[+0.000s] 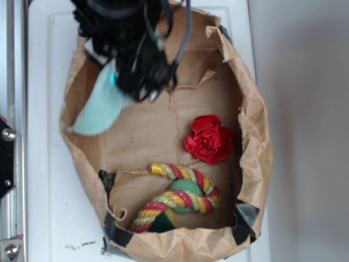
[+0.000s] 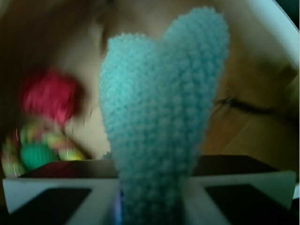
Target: Grab the blue cloth.
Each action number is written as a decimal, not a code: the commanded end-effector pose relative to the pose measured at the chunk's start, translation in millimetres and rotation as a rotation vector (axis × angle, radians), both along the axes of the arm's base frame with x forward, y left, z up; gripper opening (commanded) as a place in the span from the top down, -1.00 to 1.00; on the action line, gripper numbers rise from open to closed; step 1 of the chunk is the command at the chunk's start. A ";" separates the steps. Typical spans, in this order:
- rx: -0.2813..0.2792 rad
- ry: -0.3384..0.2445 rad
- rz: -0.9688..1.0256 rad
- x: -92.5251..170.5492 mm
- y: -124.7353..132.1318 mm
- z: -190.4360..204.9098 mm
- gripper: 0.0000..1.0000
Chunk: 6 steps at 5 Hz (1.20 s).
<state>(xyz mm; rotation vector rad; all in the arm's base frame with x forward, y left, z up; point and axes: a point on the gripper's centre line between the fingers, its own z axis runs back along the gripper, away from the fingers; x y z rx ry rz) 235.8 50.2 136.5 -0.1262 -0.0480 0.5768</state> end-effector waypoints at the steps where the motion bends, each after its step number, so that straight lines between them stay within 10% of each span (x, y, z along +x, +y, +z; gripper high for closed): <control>1: 0.117 -0.105 -0.354 -16.4 -23.1 21.6 1.00; 3: 0.031 -0.080 -0.286 16.8 -6.5 45.3 1.00; 6: 0.026 -0.236 -0.483 8.7 -34.8 53.2 1.00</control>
